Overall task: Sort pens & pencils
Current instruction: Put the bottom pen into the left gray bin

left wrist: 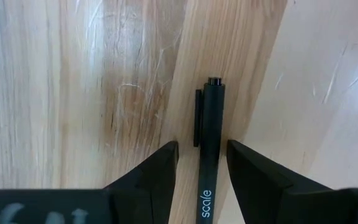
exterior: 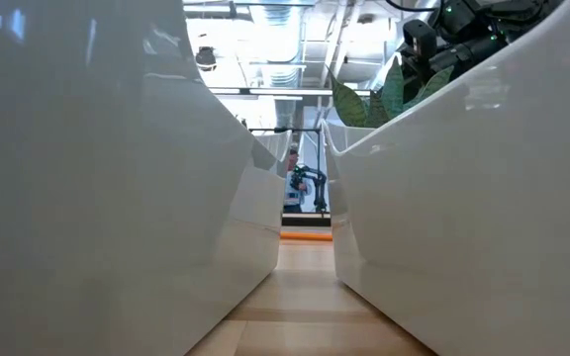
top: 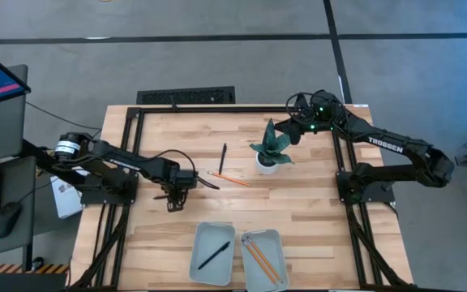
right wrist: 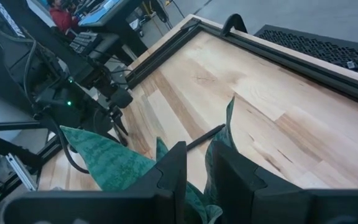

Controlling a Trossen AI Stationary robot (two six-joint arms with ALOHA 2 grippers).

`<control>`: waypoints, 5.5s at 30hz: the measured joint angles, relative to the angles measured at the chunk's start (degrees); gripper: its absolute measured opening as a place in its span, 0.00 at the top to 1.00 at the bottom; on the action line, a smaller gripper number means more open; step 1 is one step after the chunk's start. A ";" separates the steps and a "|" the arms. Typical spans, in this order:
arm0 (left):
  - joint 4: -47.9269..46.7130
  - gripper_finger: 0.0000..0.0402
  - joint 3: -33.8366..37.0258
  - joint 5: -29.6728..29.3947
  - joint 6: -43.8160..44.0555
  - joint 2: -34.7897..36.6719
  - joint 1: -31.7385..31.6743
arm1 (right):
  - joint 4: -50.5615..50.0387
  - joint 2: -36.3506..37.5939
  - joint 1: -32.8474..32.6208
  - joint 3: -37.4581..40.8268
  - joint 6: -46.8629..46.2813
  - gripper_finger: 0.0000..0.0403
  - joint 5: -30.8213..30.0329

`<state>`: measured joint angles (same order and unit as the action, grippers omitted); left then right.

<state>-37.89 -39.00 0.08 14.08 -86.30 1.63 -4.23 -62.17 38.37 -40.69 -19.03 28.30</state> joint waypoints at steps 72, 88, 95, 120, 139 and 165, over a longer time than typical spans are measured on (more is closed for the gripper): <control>-1.34 0.88 -2.47 0.72 6.30 13.42 -1.02 | -0.02 0.00 0.01 0.00 1.62 0.76 0.08; 13.47 0.88 -2.54 4.21 16.01 31.42 -2.99 | -0.02 0.00 0.02 0.00 1.62 0.76 0.08; 25.16 0.88 -2.56 10.22 19.61 33.46 -2.72 | -0.02 0.00 0.01 0.00 1.95 0.76 0.08; 42.27 0.88 -2.69 2.31 30.21 27.83 15.51 | -0.04 0.00 0.00 0.00 4.52 0.76 0.10; 45.59 0.88 -2.67 2.44 46.12 11.42 19.84 | -0.06 0.00 -0.11 0.00 4.48 0.76 0.10; 35.40 0.88 -17.95 7.47 55.78 -12.12 21.15 | -6.05 0.04 -0.10 0.01 4.74 0.76 0.17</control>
<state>-2.49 -56.95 7.55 69.86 -98.43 22.78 -10.28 -62.13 38.27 -40.68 -14.28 28.47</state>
